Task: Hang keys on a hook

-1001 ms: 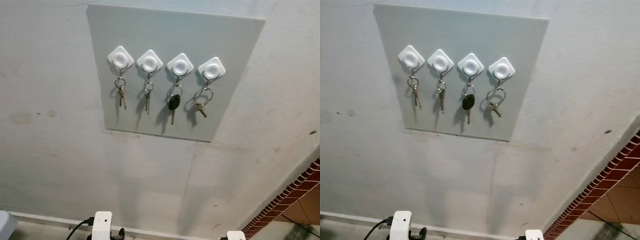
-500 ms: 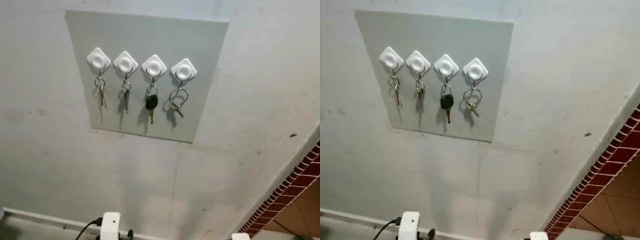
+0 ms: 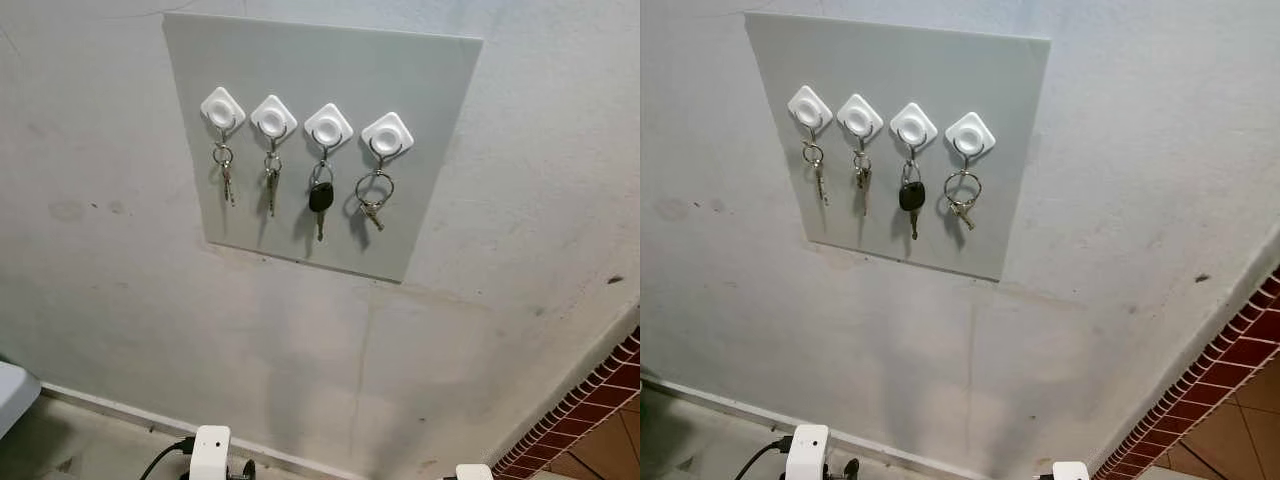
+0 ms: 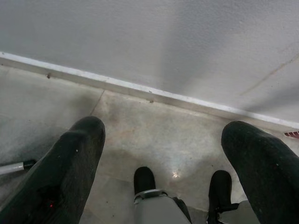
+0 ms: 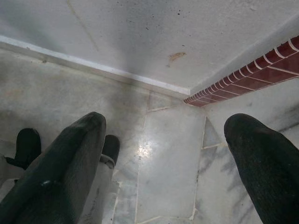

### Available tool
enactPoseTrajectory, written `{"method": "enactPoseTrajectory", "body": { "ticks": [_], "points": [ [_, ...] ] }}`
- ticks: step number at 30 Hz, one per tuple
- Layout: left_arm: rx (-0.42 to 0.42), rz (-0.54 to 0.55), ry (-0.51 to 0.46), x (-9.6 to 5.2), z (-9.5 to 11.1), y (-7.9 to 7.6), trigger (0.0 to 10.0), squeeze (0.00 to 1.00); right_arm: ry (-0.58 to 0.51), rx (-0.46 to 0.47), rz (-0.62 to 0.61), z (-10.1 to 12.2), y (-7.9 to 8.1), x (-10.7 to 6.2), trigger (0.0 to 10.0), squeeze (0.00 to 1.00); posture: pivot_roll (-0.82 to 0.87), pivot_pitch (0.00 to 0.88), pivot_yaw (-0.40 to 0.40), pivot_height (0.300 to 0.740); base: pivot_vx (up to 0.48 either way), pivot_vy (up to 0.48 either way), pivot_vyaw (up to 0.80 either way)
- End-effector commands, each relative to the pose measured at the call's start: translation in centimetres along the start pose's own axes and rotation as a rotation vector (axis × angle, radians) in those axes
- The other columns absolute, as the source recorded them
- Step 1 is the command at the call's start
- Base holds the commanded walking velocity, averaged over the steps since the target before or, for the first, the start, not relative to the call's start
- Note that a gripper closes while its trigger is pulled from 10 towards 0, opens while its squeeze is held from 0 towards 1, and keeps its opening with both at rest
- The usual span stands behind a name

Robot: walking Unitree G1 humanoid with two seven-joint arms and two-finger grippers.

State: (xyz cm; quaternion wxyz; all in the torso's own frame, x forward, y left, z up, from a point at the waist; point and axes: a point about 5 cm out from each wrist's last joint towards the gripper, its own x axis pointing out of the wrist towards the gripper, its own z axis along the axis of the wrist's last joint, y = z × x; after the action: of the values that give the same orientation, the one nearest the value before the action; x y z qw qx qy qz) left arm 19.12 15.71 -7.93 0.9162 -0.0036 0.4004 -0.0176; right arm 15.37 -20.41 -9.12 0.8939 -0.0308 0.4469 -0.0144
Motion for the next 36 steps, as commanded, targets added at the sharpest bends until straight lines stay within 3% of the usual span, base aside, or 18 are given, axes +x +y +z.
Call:
{"method": "enactPoseTrajectory", "body": {
  "ticks": [1,36],
  "points": [
    [0.003,-0.001,0.006,0.02,0.02,0.09,10.0,0.0,-0.01,0.009,-0.003,0.23,-0.16,0.03,10.0,0.0,0.0,0.0,-0.038,0.74,0.0,-0.289,0.0],
    [0.002,-0.001,0.008,0.03,0.02,0.08,10.0,0.0,-0.011,0.015,-0.006,0.16,-0.21,0.0,10.0,0.0,0.0,0.0,-0.037,0.74,0.0,-0.303,0.0]
  ]
}}
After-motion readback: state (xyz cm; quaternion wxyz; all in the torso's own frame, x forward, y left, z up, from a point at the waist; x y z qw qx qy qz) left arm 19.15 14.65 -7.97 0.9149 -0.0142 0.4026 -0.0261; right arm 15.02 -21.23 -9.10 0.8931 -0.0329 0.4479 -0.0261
